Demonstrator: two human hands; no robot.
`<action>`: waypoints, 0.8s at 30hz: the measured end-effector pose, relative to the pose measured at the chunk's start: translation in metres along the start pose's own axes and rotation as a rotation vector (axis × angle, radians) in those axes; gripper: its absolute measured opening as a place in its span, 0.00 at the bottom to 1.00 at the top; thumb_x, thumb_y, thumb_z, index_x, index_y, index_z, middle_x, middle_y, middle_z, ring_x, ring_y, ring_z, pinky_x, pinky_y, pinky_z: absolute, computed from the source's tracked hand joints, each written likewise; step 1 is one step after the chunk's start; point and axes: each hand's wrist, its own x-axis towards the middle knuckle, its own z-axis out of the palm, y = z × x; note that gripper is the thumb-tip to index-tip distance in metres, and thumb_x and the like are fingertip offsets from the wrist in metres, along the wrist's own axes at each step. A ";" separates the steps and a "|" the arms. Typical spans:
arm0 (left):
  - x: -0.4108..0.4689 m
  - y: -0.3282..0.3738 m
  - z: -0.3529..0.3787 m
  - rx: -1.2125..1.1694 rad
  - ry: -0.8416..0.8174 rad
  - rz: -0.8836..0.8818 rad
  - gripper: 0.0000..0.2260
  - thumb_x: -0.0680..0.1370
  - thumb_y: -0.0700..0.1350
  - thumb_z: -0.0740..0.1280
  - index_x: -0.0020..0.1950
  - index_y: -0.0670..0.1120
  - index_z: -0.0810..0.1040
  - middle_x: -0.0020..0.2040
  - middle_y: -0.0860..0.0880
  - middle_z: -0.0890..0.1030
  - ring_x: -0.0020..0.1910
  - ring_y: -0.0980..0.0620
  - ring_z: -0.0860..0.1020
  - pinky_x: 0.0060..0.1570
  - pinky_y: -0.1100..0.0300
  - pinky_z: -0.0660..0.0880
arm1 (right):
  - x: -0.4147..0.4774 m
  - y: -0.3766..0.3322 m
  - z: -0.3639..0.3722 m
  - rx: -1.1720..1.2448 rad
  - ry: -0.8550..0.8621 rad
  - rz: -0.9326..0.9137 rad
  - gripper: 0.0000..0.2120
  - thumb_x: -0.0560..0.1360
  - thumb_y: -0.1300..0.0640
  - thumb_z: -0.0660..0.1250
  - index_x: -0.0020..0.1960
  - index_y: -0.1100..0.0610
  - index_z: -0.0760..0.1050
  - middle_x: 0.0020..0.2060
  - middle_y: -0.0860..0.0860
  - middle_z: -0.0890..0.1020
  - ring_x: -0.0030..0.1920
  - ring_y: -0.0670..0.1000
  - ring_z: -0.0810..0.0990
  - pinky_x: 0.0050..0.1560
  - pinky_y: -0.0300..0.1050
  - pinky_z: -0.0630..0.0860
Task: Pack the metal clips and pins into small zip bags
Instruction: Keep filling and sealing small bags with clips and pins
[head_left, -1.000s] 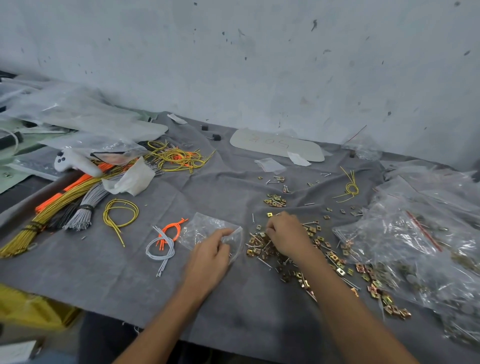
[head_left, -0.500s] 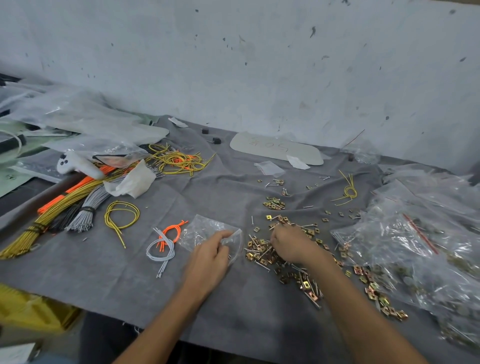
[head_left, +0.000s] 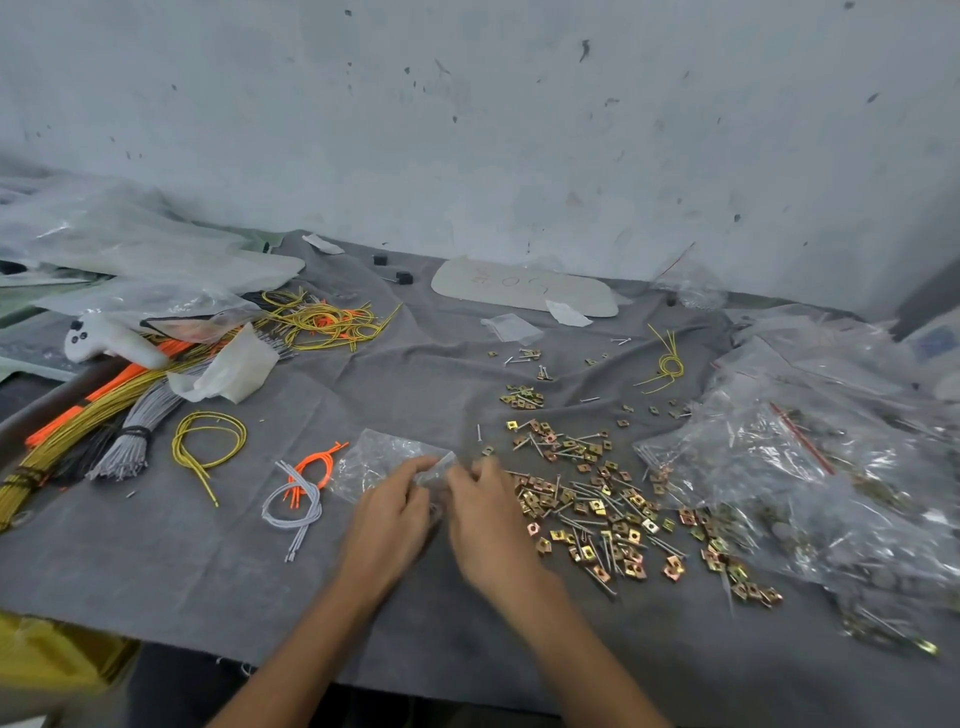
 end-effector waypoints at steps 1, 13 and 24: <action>0.000 0.000 0.000 -0.009 0.001 0.013 0.19 0.74 0.48 0.57 0.61 0.57 0.80 0.50 0.60 0.84 0.52 0.60 0.80 0.56 0.55 0.76 | 0.000 -0.003 0.004 -0.023 0.010 0.021 0.11 0.81 0.58 0.58 0.62 0.55 0.71 0.55 0.55 0.69 0.55 0.57 0.70 0.53 0.46 0.68; 0.000 -0.001 0.002 -0.029 0.009 0.013 0.17 0.77 0.45 0.59 0.61 0.55 0.80 0.41 0.56 0.84 0.45 0.54 0.80 0.49 0.53 0.76 | 0.023 0.027 -0.022 0.267 0.158 0.030 0.08 0.82 0.58 0.61 0.53 0.56 0.79 0.48 0.53 0.82 0.51 0.55 0.78 0.55 0.52 0.73; 0.005 -0.010 0.006 -0.039 0.010 -0.017 0.20 0.73 0.48 0.56 0.62 0.57 0.80 0.31 0.62 0.77 0.35 0.57 0.74 0.40 0.56 0.70 | 0.092 0.116 -0.056 -0.182 -0.129 0.312 0.12 0.83 0.50 0.60 0.56 0.52 0.81 0.51 0.54 0.83 0.53 0.58 0.80 0.54 0.54 0.78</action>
